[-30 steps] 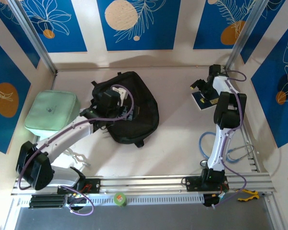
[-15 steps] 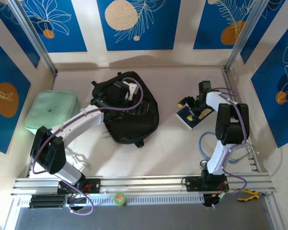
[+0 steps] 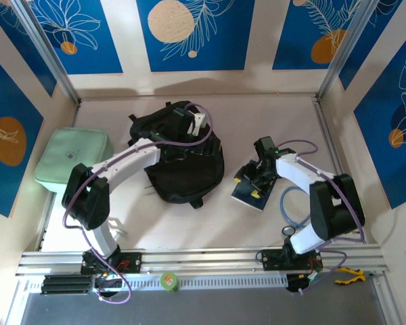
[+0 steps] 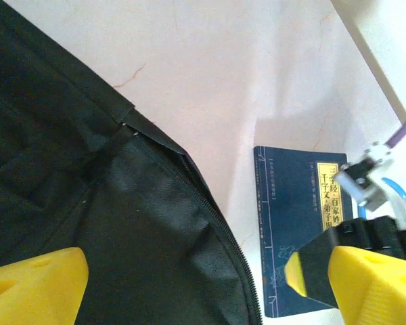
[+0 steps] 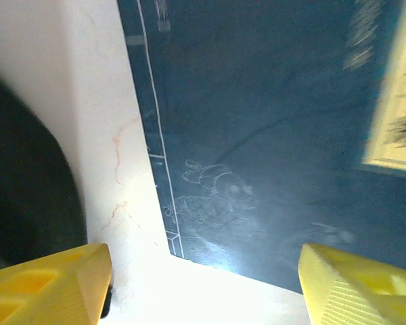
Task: Pack the student bag
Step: Move the book to the middle-right of the table, then pick up the book from the middle-right of the table.
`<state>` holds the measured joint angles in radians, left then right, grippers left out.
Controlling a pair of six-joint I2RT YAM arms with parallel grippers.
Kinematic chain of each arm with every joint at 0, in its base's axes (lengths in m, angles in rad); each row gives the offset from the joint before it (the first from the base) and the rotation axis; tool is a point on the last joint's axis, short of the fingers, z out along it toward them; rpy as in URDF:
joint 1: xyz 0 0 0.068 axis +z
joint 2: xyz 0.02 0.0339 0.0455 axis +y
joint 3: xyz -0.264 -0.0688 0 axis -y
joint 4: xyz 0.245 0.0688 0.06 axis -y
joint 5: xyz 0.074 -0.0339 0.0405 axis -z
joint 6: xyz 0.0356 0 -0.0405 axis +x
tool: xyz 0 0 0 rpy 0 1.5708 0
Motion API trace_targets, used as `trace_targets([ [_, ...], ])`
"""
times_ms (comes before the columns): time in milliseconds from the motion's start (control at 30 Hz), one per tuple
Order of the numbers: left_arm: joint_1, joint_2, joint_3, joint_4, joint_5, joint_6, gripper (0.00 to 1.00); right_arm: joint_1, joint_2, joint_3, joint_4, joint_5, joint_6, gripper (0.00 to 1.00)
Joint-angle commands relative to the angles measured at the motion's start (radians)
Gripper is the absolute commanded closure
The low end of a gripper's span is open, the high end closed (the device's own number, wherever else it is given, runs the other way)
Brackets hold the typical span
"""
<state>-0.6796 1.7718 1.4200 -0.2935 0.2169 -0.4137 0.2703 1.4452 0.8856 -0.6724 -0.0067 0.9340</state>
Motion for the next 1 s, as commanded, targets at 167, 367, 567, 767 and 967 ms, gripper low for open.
trace_targets([
  [167, -0.158, 0.164, 0.169, -0.063, -0.056, 0.013, 0.15, -0.19, -0.064, -0.022, -0.067, 0.153, -0.116, 0.4],
  [367, -0.245, 0.31, 0.283, -0.134, -0.127, 0.059, 0.22, -0.271, -0.02, -0.073, -0.009, 0.036, -0.19, 0.45],
  [567, -0.277, 0.442, 0.412, -0.263, -0.214, 0.114, 0.24, -0.293, 0.035, -0.1, 0.028, -0.017, -0.196, 0.52],
  [767, -0.278, 0.515, 0.455, -0.301, -0.178, 0.126, 0.39, -0.296, 0.064, -0.106, 0.042, -0.02, -0.21, 0.53],
  [967, -0.289, 0.57, 0.496, -0.343, -0.166, 0.136, 0.44, -0.298, 0.092, -0.106, 0.053, -0.032, -0.217, 0.59],
])
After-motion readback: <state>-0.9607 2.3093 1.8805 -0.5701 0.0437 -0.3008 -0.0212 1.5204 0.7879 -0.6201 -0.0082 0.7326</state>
